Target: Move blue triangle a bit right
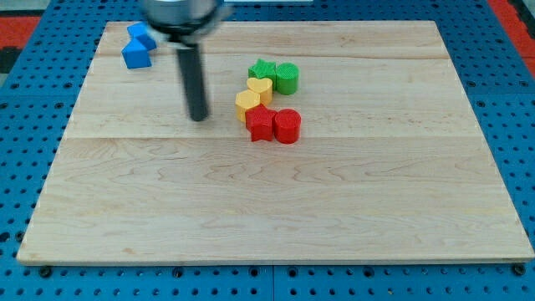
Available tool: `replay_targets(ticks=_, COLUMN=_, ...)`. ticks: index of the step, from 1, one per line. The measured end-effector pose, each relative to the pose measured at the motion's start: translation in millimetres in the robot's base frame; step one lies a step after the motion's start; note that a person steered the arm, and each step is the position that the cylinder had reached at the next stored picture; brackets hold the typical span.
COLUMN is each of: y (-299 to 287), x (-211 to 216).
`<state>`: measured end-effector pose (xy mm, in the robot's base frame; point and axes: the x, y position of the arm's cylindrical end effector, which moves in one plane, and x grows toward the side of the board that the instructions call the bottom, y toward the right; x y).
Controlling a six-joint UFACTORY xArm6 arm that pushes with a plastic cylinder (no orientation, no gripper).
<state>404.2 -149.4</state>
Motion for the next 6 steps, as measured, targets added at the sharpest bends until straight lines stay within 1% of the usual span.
replay_targets(ticks=1, y=-95.7, x=-30.9)
replay_targets(ticks=2, y=-155.3, x=-69.9)
replay_targets(ticks=4, y=-100.7, x=-123.2)
replay_targets(ticks=5, y=-91.6, x=-134.6)
replay_targets(ticks=6, y=-46.8, x=-133.1)
